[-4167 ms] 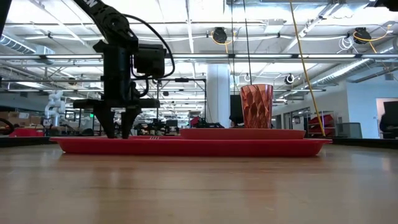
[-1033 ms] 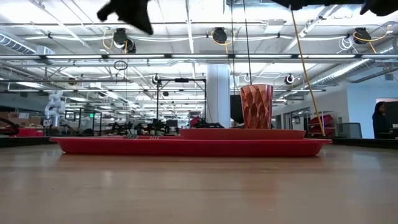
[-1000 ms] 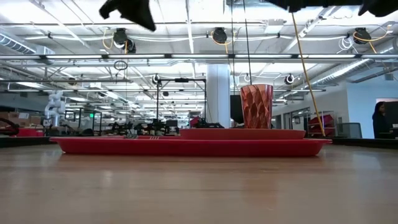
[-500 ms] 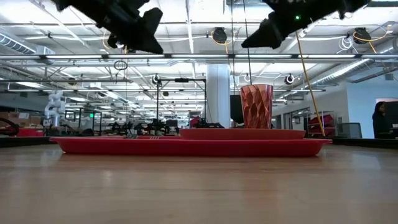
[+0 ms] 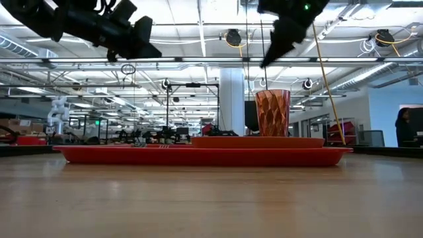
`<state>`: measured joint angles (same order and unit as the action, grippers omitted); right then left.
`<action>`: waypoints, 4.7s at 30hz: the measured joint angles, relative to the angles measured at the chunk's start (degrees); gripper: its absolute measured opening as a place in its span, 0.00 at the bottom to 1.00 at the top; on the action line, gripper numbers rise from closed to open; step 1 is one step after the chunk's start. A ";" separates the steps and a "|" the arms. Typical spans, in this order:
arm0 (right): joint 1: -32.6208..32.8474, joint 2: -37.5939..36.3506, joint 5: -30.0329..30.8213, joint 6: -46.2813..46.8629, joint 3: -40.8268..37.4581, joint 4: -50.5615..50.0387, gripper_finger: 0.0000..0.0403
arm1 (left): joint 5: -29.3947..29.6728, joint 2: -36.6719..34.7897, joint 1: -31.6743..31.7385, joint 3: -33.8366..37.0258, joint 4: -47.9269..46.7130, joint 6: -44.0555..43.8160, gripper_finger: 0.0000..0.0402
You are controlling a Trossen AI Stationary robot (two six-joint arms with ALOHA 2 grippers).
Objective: Pick and place plate/cup/fork/spoon on tray
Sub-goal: Adjust the blue spoon, orange plate, and the red tray
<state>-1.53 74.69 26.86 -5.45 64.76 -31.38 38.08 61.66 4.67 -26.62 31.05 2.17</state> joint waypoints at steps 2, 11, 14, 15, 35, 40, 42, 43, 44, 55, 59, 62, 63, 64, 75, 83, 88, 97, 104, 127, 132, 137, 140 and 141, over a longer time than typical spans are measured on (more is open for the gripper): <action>1.08 3.04 0.09 4.60 1.41 -7.74 0.34 | -1.88 -0.02 1.03 -0.06 2.80 1.62 0.04; 6.43 10.89 -2.87 21.30 3.00 -28.25 0.34 | -19.12 -1.88 14.41 -0.28 -2.89 -2.28 0.04; 6.88 11.13 -2.83 24.05 3.00 -30.85 0.34 | -15.38 -1.76 19.21 -0.08 -11.92 -4.42 0.04; 6.61 11.10 -2.74 24.40 2.88 -30.77 0.34 | -14.90 -1.78 20.79 -0.08 -13.18 -4.43 0.04; 3.82 11.07 -8.94 18.15 -14.45 -13.83 0.34 | -36.23 -1.52 35.94 -0.12 -22.48 -3.80 0.04; 3.21 11.07 -8.91 17.58 -14.68 -11.30 0.34 | -36.32 -1.52 35.93 -0.12 -22.51 -3.82 0.04; 2.92 11.07 -8.97 17.35 -14.68 -10.24 0.34 | -36.33 -1.52 35.93 -0.12 -22.51 -3.82 0.04; 2.85 11.07 -8.95 17.16 -14.68 -9.57 0.34 | -36.32 -1.52 35.93 -0.12 -22.52 -3.84 0.04; 2.72 11.07 -8.97 16.80 -14.68 -9.05 0.34 | -36.32 -1.52 35.93 -0.12 -22.54 -3.83 0.04; 2.31 11.02 -10.72 16.29 -14.66 -3.74 0.34 | -36.29 -1.52 35.93 -0.12 -22.86 -3.78 0.04; 2.31 11.02 -10.42 15.22 -14.66 -6.59 0.34 | -36.08 -1.52 35.93 -0.12 -24.44 -3.27 0.04; 2.26 10.80 -9.72 15.08 -14.66 -9.96 0.34 | -36.05 -1.52 35.93 -0.12 -26.67 -2.57 0.04; 2.28 10.78 -9.00 15.12 -14.66 -10.47 0.34 | -36.00 -1.52 35.95 -0.12 -27.51 -2.48 0.04; 2.26 10.78 -8.90 15.12 -14.66 -10.63 0.34 | -35.70 -1.52 36.07 -0.12 -28.38 -2.47 0.04; 2.26 10.25 -9.10 11.67 -14.63 -10.38 0.34 | -30.06 5.03 38.76 -0.10 -24.87 -3.09 0.04; 2.41 3.11 -12.17 12.73 -12.37 -6.76 0.34 | -30.09 17.87 39.51 -0.10 -10.27 -7.33 0.04; 2.40 -3.51 -13.23 13.26 -12.34 -1.95 0.34 | -30.13 21.99 39.69 -0.10 -3.12 -4.98 0.04; 2.37 -11.40 -20.23 11.34 -12.34 12.17 0.34 | -36.78 27.79 44.17 -1.52 0.13 -5.49 0.04; 2.40 -16.19 -24.19 10.95 -12.34 21.52 0.34 | -41.39 30.76 43.15 -2.03 -0.54 -6.92 0.04; 2.40 -18.66 -23.99 11.62 -12.34 21.30 0.34 | -46.83 31.58 40.87 -2.12 -6.30 -1.20 0.04; 2.40 -18.66 -23.97 11.60 -12.34 21.30 0.34 | -47.45 31.52 40.93 -2.18 -7.13 -0.52 0.04; 2.40 -18.66 -23.73 10.84 -12.34 21.30 0.34 | -49.15 31.42 40.93 -2.14 -7.47 -0.76 0.04; 2.40 -18.66 -23.70 10.77 -12.34 21.29 0.34 | -49.52 31.39 40.93 -2.11 -7.54 -0.64 0.04; 2.40 -18.66 -23.70 10.75 -12.34 21.29 0.34 | -49.75 31.40 40.93 -2.11 -7.54 -0.46 0.04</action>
<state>0.86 56.03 3.16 5.30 52.42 -10.09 -11.67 93.07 45.60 -28.73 23.51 1.71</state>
